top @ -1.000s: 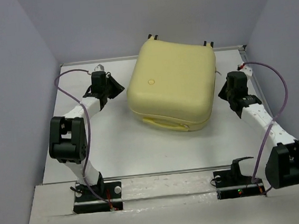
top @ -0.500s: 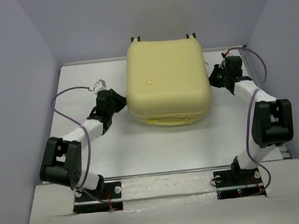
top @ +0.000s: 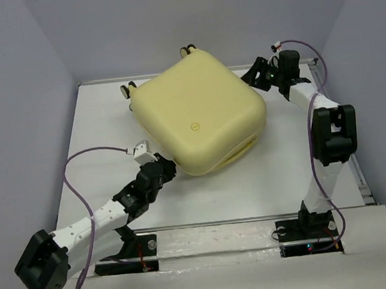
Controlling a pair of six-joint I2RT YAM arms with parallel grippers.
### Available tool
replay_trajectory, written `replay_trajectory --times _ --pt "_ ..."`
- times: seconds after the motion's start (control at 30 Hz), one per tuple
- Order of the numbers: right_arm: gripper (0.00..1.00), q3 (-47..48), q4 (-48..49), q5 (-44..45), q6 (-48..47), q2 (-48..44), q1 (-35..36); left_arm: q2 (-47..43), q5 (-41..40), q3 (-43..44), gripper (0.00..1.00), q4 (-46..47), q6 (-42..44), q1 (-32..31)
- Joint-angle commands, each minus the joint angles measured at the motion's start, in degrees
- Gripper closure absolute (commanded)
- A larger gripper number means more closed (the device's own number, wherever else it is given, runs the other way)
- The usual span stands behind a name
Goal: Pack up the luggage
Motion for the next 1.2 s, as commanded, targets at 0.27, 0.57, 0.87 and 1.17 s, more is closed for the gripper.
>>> replay_trajectory --times 0.27,0.57,0.87,1.17 --pt "0.28 -3.65 -6.72 9.17 -4.91 -21.85 10.0 -6.86 -0.62 6.25 0.68 3.03 -1.1 -8.04" --pt "0.72 -28.42 1.97 17.54 -4.5 -46.74 10.0 -9.51 -7.29 13.11 0.4 -5.84 4.17 -6.73" --pt "0.78 -52.34 5.68 12.71 0.26 -66.18 10.0 2.43 14.92 29.9 0.07 -10.96 8.31 21.44" --pt "0.63 -57.97 1.64 5.85 -1.06 -72.69 10.0 24.4 34.87 38.6 0.01 -5.78 3.13 39.14"
